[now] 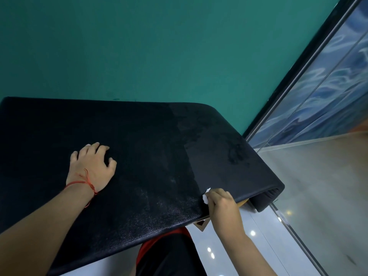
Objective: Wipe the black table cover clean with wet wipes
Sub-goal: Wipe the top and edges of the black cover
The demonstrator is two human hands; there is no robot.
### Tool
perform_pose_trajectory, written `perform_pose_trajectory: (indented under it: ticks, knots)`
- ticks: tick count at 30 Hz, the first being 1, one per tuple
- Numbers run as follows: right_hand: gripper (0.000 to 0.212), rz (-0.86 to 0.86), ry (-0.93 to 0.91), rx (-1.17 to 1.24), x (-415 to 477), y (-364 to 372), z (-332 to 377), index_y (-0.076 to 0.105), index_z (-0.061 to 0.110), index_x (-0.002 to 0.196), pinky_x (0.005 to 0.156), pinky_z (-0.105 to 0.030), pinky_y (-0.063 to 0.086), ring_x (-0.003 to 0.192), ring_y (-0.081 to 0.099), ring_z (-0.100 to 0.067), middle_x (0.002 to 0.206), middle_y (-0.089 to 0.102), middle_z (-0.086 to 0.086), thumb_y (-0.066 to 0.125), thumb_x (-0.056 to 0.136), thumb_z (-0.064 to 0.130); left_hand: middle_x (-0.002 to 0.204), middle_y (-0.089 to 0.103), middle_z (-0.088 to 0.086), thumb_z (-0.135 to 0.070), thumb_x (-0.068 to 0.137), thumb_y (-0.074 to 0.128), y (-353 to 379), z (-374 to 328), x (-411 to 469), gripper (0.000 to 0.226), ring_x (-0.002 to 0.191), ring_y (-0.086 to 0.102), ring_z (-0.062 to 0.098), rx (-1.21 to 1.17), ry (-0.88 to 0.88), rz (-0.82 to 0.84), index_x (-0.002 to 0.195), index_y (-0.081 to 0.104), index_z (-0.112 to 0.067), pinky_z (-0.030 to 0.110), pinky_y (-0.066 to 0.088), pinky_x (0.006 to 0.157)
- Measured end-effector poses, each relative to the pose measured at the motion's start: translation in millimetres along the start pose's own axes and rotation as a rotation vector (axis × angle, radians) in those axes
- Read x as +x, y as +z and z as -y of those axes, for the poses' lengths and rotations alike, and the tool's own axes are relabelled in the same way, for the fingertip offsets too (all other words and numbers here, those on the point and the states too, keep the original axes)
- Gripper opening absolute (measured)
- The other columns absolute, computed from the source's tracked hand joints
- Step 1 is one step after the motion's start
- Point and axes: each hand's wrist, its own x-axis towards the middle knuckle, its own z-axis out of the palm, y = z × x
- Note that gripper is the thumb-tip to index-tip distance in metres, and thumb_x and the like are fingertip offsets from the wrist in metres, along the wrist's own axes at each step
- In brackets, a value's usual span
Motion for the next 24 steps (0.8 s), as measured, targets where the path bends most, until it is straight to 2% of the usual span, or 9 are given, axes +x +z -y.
perform_pose_trajectory:
  ticks: [2, 4, 7, 11, 14, 18, 21, 24]
  knots:
    - [0.015, -0.006, -0.012, 0.069, -5.0, -1.3, -4.5, 0.075, 0.019, 0.086, 0.079, -0.012, 0.045, 0.086, 0.058, -0.016, 0.099, 0.07, 0.01, 0.076, 0.093, 0.005, 0.16, 0.045, 0.005, -0.048, 0.102, 0.041, -0.7, -0.4, -0.1, 0.052, 0.151, 0.033, 0.027, 0.0, 0.0, -0.001, 0.147, 0.052, -0.026, 0.056, 0.025, 0.123]
    - [0.021, -0.018, -0.025, 0.1, -4.7, -4.7, -8.0, 0.078, 0.02, 0.088, 0.083, -0.006, 0.04, 0.09, 0.053, -0.008, 0.1, 0.069, 0.016, 0.078, 0.091, 0.0, 0.16, 0.044, 0.005, -0.048, 0.102, 0.041, -0.9, 0.0, -0.4, 0.052, 0.152, 0.032, 0.027, 0.004, 0.002, -0.002, 0.147, 0.052, -0.026, 0.056, 0.024, 0.123]
    - [0.024, 0.024, -0.085, 0.081, 1.4, -9.6, -14.1, 0.079, 0.024, 0.085, 0.084, -0.014, 0.041, 0.089, 0.05, -0.006, 0.095, 0.071, 0.019, 0.079, 0.09, 0.001, 0.16, 0.045, 0.006, -0.048, 0.102, 0.042, -0.3, 0.4, 0.4, 0.052, 0.152, 0.032, 0.028, 0.0, 0.004, -0.006, 0.147, 0.052, -0.026, 0.056, 0.024, 0.123]
    - [0.021, 0.084, -0.029, 0.101, 7.2, -4.9, -19.5, 0.079, 0.025, 0.085, 0.077, -0.023, 0.05, 0.084, 0.06, -0.009, 0.091, 0.067, 0.017, 0.077, 0.093, 0.006, 0.159, 0.045, 0.005, -0.048, 0.101, 0.042, 0.3, -1.0, 1.0, 0.052, 0.152, 0.033, 0.027, 0.009, 0.0, -0.006, 0.147, 0.052, -0.026, 0.055, 0.025, 0.122]
    - [0.021, 0.059, -0.03, 0.1, 16.5, 0.7, -19.9, 0.078, 0.024, 0.083, 0.072, -0.024, 0.051, 0.081, 0.062, -0.01, 0.086, 0.066, 0.015, 0.08, 0.09, 0.004, 0.159, 0.045, 0.005, -0.047, 0.101, 0.043, 0.4, -1.3, 1.1, 0.051, 0.151, 0.033, 0.028, 0.005, 0.005, -0.019, 0.146, 0.053, -0.025, 0.056, 0.025, 0.122]
    - [0.029, 0.064, -0.023, 0.082, 45.6, 12.1, -13.4, 0.072, 0.024, 0.071, 0.066, -0.031, 0.054, 0.076, 0.063, -0.01, 0.08, 0.066, 0.012, 0.08, 0.083, -0.002, 0.156, 0.048, 0.006, -0.046, 0.1, 0.046, 3.1, -0.6, 3.3, 0.05, 0.15, 0.036, 0.029, 0.006, 0.009, -0.037, 0.144, 0.055, -0.024, 0.058, 0.028, 0.121]
    - [0.032, 0.101, -0.027, 0.086, 75.2, 23.0, -7.0, 0.065, 0.023, 0.065, 0.067, -0.034, 0.055, 0.078, 0.064, -0.01, 0.08, 0.066, 0.009, 0.075, 0.085, 0.0, 0.155, 0.049, 0.006, -0.045, 0.1, 0.048, 3.4, -1.6, 4.6, 0.048, 0.149, 0.037, 0.029, 0.001, 0.006, -0.034, 0.143, 0.055, -0.024, 0.059, 0.028, 0.121]
    - [0.031, 0.137, -0.021, 0.121, 108.0, 32.9, -5.7, 0.067, 0.023, 0.064, 0.067, -0.037, 0.056, 0.078, 0.065, -0.012, 0.081, 0.066, 0.006, 0.072, 0.088, 0.003, 0.156, 0.048, 0.005, -0.045, 0.1, 0.048, 3.1, -2.3, 4.4, 0.048, 0.15, 0.036, 0.028, 0.0, 0.002, -0.03, 0.143, 0.054, -0.025, 0.058, 0.027, 0.122]
